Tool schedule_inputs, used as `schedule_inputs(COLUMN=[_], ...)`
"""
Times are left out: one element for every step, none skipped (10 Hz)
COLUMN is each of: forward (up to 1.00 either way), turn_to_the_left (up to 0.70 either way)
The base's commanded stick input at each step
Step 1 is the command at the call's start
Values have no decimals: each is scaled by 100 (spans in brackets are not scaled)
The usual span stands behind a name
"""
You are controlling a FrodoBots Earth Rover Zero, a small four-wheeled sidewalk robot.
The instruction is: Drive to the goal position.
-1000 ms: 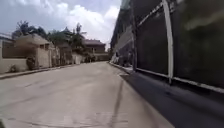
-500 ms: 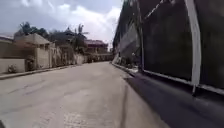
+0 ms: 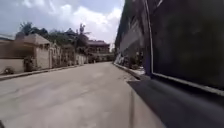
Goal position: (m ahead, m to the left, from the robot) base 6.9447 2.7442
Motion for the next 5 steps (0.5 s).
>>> schedule_inputs(forward=[100, 100, 100, 100, 100], turn_to_the_left=[2, 2, 2, 0, 0])
